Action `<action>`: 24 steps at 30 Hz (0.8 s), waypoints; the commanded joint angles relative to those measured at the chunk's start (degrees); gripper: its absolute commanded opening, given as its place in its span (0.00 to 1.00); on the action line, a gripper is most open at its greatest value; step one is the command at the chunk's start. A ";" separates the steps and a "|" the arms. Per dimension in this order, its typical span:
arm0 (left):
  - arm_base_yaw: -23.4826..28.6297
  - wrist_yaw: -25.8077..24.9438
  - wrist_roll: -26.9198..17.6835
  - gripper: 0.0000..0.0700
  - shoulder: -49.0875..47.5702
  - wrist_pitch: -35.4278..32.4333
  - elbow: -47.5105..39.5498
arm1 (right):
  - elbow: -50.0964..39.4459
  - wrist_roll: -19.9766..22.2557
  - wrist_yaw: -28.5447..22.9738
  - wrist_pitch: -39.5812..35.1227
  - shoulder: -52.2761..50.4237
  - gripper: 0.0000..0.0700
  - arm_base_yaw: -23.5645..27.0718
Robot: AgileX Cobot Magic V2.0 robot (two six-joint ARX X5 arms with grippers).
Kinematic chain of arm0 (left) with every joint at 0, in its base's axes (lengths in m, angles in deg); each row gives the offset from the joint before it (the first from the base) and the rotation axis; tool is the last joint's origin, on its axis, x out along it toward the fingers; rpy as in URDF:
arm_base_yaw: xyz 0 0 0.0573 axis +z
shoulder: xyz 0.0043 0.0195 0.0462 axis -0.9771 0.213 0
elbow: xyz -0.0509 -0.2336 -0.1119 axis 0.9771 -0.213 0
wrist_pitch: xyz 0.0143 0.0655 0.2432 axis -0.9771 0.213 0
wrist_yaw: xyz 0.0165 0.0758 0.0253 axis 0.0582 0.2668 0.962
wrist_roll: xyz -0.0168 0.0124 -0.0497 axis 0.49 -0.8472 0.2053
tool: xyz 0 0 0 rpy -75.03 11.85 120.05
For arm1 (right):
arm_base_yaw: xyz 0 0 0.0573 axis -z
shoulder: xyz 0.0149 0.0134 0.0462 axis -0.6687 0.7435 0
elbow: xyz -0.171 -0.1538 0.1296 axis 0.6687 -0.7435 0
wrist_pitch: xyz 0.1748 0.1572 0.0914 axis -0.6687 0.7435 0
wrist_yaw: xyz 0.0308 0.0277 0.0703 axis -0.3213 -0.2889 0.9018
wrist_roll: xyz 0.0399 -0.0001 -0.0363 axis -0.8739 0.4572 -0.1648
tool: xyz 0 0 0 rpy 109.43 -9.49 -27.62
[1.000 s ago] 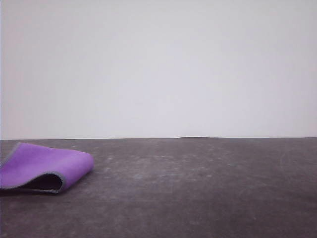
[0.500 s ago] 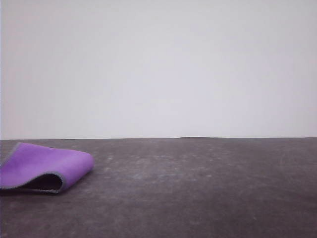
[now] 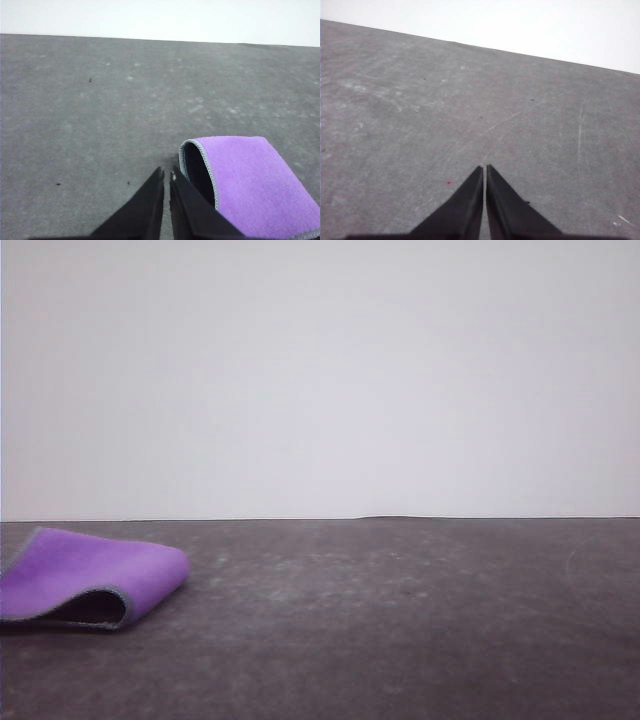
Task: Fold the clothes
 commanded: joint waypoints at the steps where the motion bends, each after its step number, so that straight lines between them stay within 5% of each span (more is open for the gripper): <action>1: -0.07 0.13 0.24 0.02 -0.13 0.48 -1.07 | -0.55 -0.81 0.00 -0.59 -0.09 0.01 0.00; 24: -0.07 0.15 -0.24 0.02 -0.13 0.48 -1.07 | -0.55 -0.81 0.00 -0.59 -0.09 0.01 0.00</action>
